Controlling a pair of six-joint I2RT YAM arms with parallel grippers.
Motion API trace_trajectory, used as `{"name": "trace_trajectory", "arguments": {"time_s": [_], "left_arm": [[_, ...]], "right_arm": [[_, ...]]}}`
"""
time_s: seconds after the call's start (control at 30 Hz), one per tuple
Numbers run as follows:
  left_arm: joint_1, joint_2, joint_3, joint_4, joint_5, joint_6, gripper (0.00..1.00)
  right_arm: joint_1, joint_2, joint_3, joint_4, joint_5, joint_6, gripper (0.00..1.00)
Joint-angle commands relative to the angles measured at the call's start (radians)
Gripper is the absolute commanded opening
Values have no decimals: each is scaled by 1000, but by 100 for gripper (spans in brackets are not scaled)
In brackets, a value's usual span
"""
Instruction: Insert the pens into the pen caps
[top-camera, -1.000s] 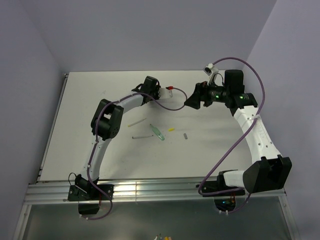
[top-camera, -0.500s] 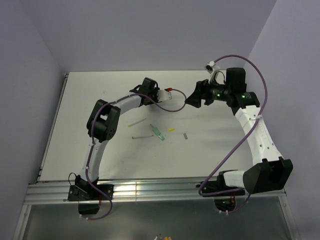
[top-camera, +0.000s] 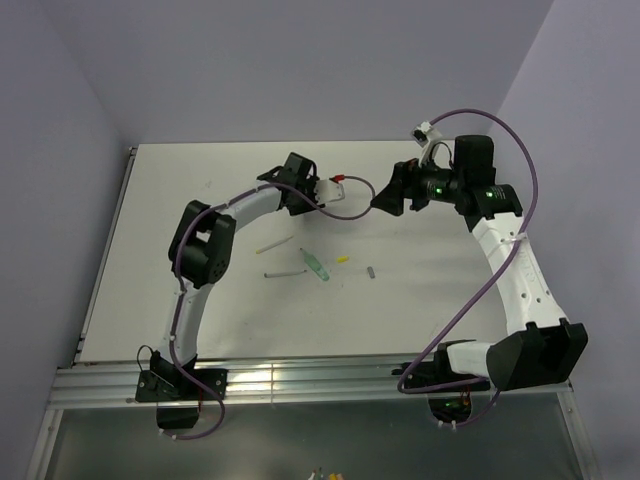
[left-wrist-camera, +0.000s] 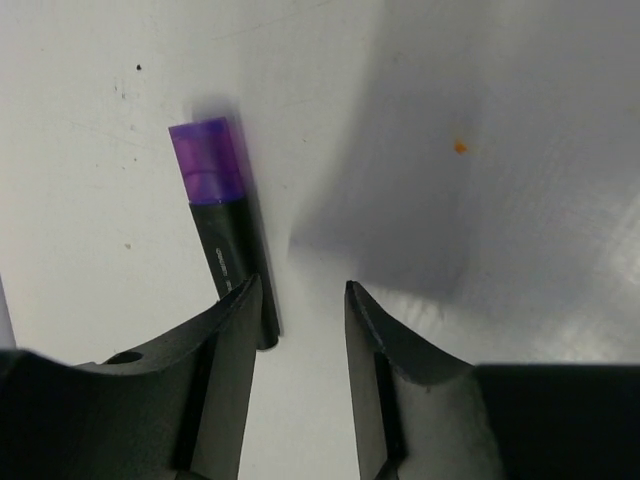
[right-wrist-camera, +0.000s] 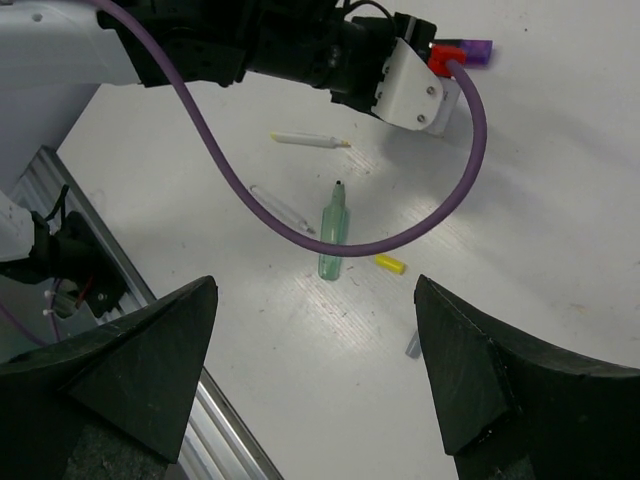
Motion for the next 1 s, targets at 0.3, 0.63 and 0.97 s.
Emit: {"name": "trace_trajectory", "arguments": {"time_s": [0.3,0.63,0.97], "left_arm": [[92,-412,28,-501,465,-75,55],[69,-425,-29,-601,516,131,51],[118,-210,-10,-544,278,-38,46]], "right_arm": [[-14,-38,83,-128,34,-90,88],[-51,72,107,-298,51,-162,88],[-53,94,63,-326,106,-197,87]]}}
